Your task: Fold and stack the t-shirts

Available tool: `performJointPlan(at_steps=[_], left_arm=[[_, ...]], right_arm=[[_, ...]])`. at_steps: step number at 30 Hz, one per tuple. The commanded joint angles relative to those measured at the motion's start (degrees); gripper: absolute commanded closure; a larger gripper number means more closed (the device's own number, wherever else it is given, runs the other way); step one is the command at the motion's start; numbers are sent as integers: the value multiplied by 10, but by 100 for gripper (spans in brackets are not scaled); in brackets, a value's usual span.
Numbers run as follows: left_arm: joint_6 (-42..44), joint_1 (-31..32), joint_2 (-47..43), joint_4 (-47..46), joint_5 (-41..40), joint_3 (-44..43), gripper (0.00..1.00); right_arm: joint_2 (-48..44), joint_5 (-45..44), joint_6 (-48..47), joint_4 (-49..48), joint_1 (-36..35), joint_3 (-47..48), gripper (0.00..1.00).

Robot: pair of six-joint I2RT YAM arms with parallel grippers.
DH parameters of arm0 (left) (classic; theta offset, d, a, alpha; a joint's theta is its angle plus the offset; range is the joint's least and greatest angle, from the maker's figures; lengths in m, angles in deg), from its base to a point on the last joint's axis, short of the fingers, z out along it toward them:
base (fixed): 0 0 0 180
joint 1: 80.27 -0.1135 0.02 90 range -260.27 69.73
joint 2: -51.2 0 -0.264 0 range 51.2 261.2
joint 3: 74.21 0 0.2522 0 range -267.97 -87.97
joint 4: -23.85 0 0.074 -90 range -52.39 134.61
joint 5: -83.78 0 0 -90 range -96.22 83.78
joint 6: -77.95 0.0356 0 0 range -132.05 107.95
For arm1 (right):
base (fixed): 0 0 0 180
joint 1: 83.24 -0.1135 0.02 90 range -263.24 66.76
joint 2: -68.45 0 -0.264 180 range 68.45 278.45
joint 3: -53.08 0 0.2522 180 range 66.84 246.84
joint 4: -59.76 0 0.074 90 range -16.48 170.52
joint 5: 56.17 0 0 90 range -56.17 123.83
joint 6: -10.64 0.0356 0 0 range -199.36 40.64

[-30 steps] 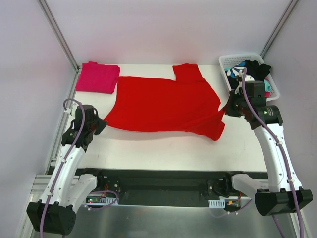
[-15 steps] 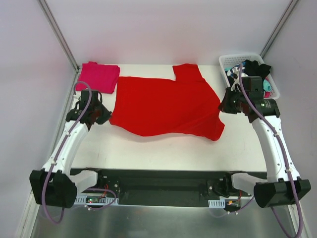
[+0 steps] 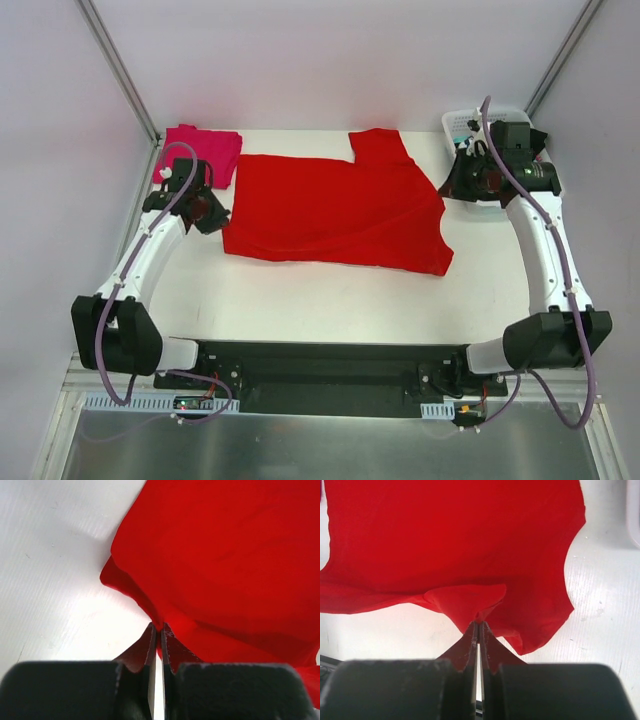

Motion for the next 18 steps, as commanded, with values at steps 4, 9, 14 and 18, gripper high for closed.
performJointPlan(at_steps=[4,9,14,18], left_arm=[[22,-7,39,17,13,-42,100],[26,-7,67,18,17,-66,100],[31,-7,99,17,19,-82,100],[29,-7,120,17,19,-96,100]], right_arm=[[52,50,-10,5,1,39,99],[82,66,-9,4,0,55,99],[113,66,-10,7,0,78,99],[134,71,-7,6,-1,90,99]])
